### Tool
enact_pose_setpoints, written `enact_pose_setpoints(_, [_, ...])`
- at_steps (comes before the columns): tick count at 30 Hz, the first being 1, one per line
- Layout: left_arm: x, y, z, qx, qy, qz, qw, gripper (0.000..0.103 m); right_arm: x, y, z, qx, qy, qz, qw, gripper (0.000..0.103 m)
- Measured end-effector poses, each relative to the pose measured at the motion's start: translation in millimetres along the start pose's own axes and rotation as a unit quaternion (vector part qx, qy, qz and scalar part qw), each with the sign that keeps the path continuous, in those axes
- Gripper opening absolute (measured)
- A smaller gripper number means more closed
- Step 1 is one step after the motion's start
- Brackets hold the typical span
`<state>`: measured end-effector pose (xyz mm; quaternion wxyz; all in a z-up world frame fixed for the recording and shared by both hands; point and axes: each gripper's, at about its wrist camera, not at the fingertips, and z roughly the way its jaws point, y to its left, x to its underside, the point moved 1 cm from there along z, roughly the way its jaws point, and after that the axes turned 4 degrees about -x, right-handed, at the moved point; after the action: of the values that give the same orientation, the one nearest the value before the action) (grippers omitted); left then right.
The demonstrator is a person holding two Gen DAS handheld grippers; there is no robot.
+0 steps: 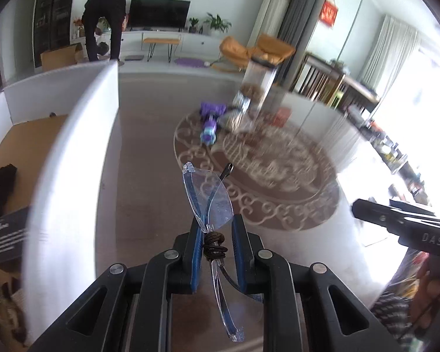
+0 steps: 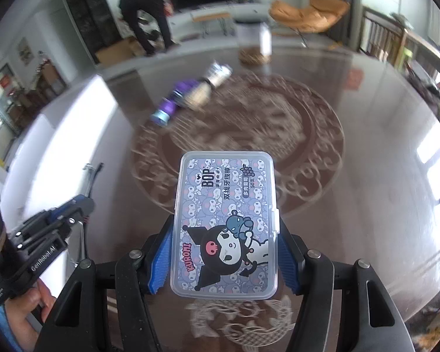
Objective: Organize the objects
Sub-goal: 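Lift the glasses with the left tool while the right tool lifts the Kuromi box, then open both tools over the enclosure to drop glasses and box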
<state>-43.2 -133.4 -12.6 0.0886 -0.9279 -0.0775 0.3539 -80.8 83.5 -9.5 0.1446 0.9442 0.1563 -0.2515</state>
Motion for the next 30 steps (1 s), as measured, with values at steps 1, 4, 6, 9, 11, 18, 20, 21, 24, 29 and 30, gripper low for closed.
enact_pose_setpoints(1, [-3.6,5.7,-16.4,0.012,-0.009,-0.011,0.9998,0.019,-5.3,13.3,-9.9,-0.010,-0.010,-0.009,1.000,0.062])
enact_pose_setpoints(4, [-17.7,40.4,-81.5,0.013,-0.058,-0.034,0.9976,0.019,-21.0,58.7,-35.8,-0.061,-0.033,-0.031,0.997,0.062])
enact_pose_setpoints(6, [-21.9,68.4,-114.9,-0.019,-0.086,-0.043,0.9952,0.019,-30.0,101.8,-47.7,-0.105,-0.044,-0.056,0.992,0.062])
enact_pose_setpoints(9, [-18.9,124.4,-149.4,-0.090,-0.100,-0.070,0.9885,0.019,-36.3,171.2,-52.4,-0.167,-0.044,-0.099,0.980,0.062])
enact_pose_setpoints(11, [-9.9,164.2,-151.0,-0.149,-0.081,-0.085,0.9818,0.019,-34.7,215.3,-45.9,-0.204,-0.030,-0.129,0.970,0.062])
enact_pose_setpoints(18, [33.1,238.2,-117.9,-0.240,0.018,-0.144,0.9599,0.083,-3.3,320.2,20.7,-0.233,0.065,-0.213,0.947,0.075])
enact_pose_setpoints(20, [34.8,234.3,-114.5,-0.238,0.013,-0.144,0.9605,0.083,2.7,318.4,23.3,-0.221,0.059,-0.217,0.949,0.075])
enact_pose_setpoints(21, [34.4,230.4,-113.0,-0.237,0.011,-0.141,0.9613,0.083,4.3,312.6,21.6,-0.218,0.051,-0.218,0.950,0.078])
enact_pose_setpoints(24, [27.8,213.1,-109.7,-0.226,0.000,-0.124,0.9663,0.084,2.0,280.1,13.5,-0.198,0.012,-0.206,0.958,0.087])
enact_pose_setpoints(29, [8.2,150.4,-108.7,-0.181,-0.032,-0.073,0.9802,0.084,13.9,178.0,17.2,-0.094,-0.063,-0.145,0.983,0.102])
enact_pose_setpoints(30, [5.6,131.7,-107.3,-0.164,-0.036,-0.058,0.9841,0.084,22.3,155.5,22.2,-0.062,-0.062,-0.127,0.988,0.102])
